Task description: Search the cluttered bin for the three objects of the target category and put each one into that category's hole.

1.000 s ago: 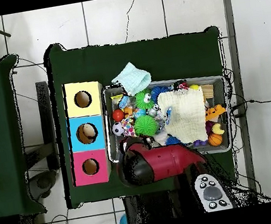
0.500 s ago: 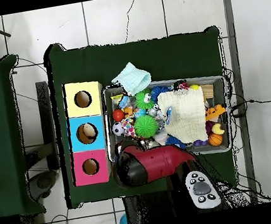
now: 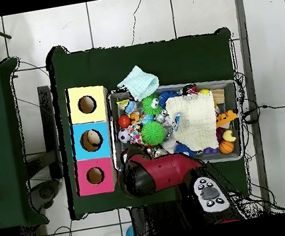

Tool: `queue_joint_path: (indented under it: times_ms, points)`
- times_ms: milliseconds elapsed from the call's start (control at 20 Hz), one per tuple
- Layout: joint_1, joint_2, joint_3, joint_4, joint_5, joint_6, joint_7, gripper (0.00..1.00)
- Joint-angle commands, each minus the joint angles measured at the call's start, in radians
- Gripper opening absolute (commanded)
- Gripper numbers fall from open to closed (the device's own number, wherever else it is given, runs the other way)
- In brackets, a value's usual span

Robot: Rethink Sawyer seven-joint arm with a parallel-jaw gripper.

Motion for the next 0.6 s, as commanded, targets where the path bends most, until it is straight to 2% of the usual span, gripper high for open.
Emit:
queue_joint_path:
  times_ms: [50, 250, 600]
  points:
    - [-0.009, -0.002, 0.002, -0.045, 0.057, 0.032, 0.158, 1.00]
    - [-0.012, -0.039, 0.015, -0.082, 0.085, 0.130, 0.132, 1.00]
    - [-0.021, -0.025, 0.027, -0.110, 0.094, 0.137, 0.105, 1.00]
